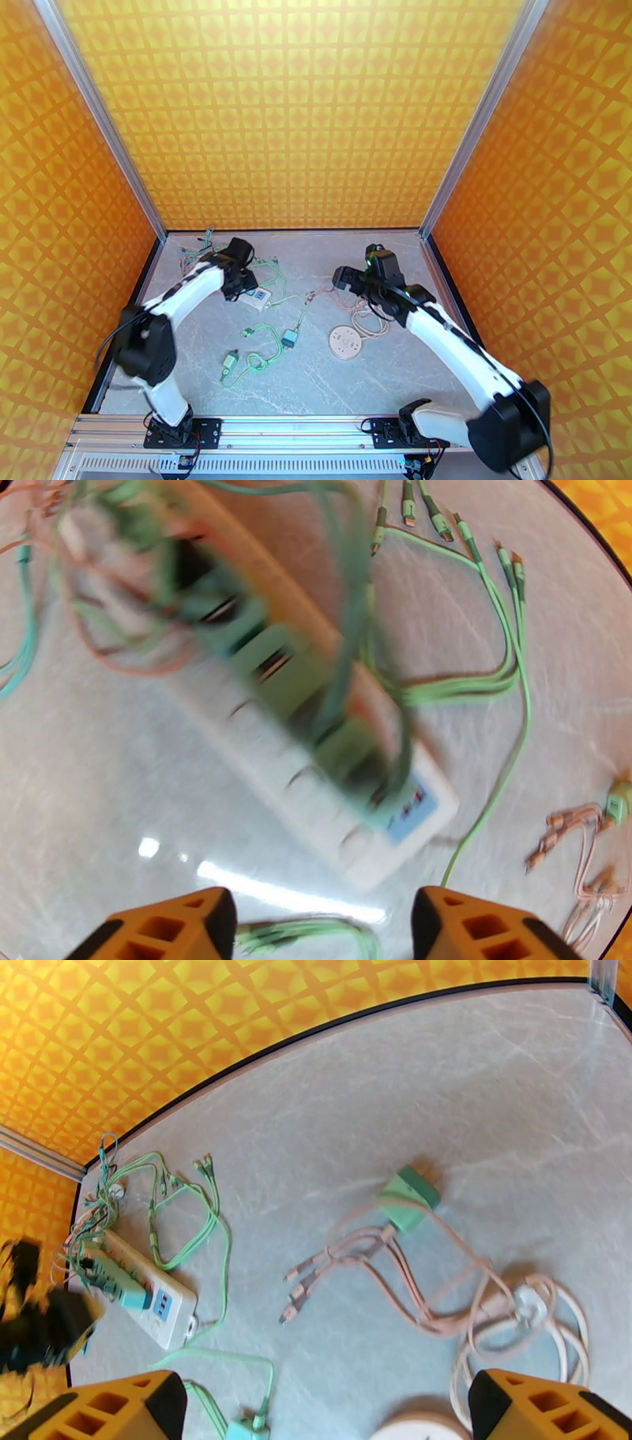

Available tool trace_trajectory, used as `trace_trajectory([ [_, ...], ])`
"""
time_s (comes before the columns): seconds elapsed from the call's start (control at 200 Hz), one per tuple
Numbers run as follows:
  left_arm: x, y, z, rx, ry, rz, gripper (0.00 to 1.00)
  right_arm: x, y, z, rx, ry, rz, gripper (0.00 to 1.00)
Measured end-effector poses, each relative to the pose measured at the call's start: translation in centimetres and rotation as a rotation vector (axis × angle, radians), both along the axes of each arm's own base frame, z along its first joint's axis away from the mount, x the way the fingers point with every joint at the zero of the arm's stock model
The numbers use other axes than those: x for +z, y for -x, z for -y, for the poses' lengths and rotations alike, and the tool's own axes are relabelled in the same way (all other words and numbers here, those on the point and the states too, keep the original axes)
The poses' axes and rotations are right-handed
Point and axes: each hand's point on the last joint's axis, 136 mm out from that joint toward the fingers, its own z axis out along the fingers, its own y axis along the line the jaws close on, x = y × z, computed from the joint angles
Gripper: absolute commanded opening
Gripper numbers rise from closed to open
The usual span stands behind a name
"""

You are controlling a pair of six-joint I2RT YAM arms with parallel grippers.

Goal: Pull the plug off the socket

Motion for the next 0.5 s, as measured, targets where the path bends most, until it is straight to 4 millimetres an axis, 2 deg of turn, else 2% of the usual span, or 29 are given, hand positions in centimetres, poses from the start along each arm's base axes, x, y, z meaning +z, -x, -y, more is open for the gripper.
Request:
trace_trajectory([
  [0.185,-2.1,-1.7,0.6,0.023,-0.015,-0.046,0.61,0.0,2.4,0.9,-0.019,-0.005,-0.01,0.98],
  [0.385,-4.0,-2.1,0.3,0.031,-0.057,-0.092,0.6,-0.6,3.5,1.4,-0.025,0.007,-0.029,0.99],
  [0.5,-4.9,-2.0,0.0,0.035,-0.083,-0.109,0.52,-0.8,3.6,1.5,-0.028,0.007,-0.039,0.99],
])
